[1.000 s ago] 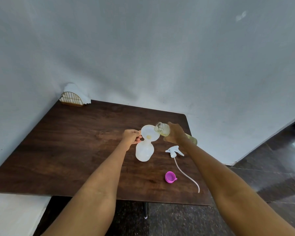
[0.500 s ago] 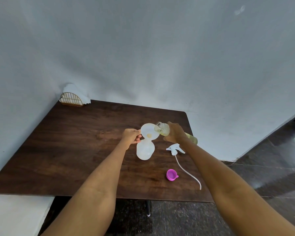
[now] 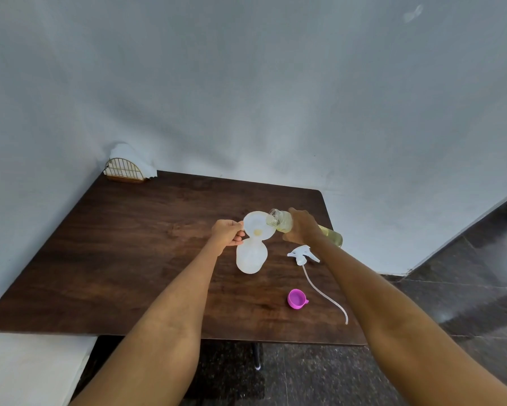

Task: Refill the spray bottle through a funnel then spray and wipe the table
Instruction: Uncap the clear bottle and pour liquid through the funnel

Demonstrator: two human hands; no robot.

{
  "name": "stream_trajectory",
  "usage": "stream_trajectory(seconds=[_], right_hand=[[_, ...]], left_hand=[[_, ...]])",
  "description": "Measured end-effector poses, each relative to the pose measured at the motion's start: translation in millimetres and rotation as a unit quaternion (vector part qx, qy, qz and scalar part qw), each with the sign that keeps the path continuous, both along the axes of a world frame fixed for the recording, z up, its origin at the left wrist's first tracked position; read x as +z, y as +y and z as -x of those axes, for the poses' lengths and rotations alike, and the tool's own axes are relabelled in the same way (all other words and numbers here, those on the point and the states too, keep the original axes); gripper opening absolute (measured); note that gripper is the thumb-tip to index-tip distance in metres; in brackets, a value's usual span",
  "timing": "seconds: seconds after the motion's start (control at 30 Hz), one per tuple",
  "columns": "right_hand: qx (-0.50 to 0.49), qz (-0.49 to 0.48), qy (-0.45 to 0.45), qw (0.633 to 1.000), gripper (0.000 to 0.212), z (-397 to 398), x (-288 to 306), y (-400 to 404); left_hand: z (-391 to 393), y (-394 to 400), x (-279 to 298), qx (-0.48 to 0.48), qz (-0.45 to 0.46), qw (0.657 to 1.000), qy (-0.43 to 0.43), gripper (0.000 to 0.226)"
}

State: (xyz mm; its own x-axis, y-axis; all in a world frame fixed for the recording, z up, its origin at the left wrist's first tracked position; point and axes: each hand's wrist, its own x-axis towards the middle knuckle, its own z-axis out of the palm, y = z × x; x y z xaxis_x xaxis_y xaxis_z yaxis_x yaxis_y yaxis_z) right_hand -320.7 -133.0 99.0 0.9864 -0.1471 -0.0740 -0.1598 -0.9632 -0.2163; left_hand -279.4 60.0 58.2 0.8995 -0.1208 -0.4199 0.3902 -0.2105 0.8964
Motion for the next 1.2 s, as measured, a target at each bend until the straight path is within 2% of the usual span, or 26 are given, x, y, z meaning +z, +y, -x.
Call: stream_trajectory(seconds=[1.2], right_hand=[[0.018,-0.002,-0.002,1.0,0.048,2.2,2.5,-1.6]], left_hand=[[0.1,-3.3,2.2,0.004,-0.041,0.999,-0.032,0.016]])
